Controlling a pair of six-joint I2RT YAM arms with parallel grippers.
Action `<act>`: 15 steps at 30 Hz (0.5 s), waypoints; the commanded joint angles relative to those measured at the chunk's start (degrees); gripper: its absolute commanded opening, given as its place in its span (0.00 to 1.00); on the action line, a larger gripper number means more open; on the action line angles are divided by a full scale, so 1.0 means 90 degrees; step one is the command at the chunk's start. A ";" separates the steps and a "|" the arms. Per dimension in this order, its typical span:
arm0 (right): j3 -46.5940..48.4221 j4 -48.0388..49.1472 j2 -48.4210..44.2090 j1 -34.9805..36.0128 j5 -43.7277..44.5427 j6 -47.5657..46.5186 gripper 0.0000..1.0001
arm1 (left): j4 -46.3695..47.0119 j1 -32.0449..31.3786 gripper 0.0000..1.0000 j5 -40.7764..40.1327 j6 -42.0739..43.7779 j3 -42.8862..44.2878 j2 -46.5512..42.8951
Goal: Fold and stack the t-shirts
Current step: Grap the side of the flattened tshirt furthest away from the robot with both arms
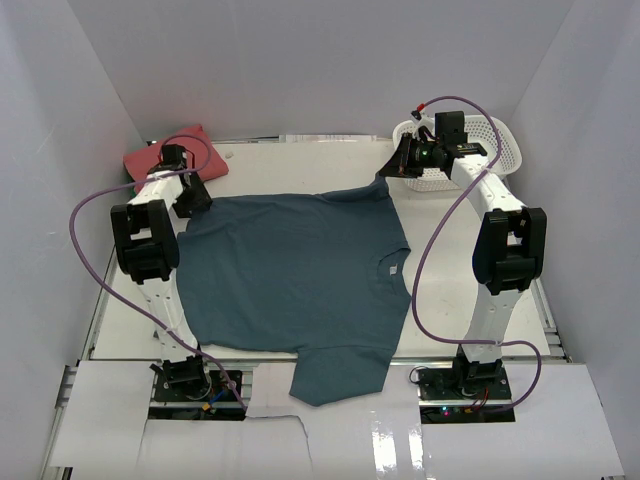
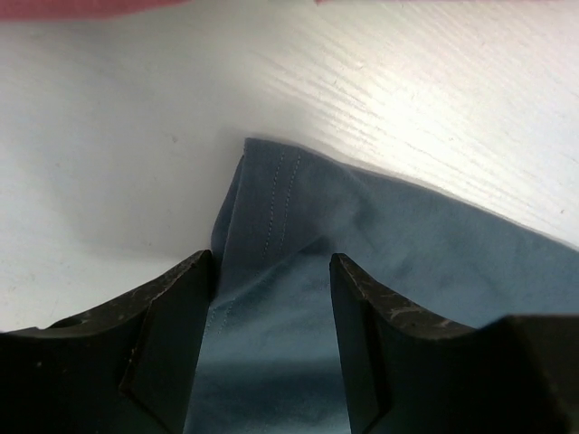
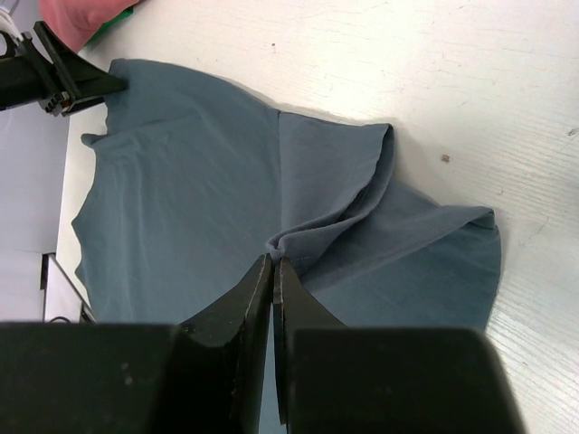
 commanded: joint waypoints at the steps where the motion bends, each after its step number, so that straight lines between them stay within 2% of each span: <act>1: 0.0163 0.0073 -0.0177 -0.0055 -0.0164 -0.0013 0.08 | -0.0073 0.0037 0.65 -0.0065 0.0007 0.0344 0.0100; 15: 0.0242 0.0054 -0.0089 -0.0055 -0.0213 -0.0003 0.08 | -0.0005 0.0125 0.64 -0.0251 0.0075 0.0900 0.0158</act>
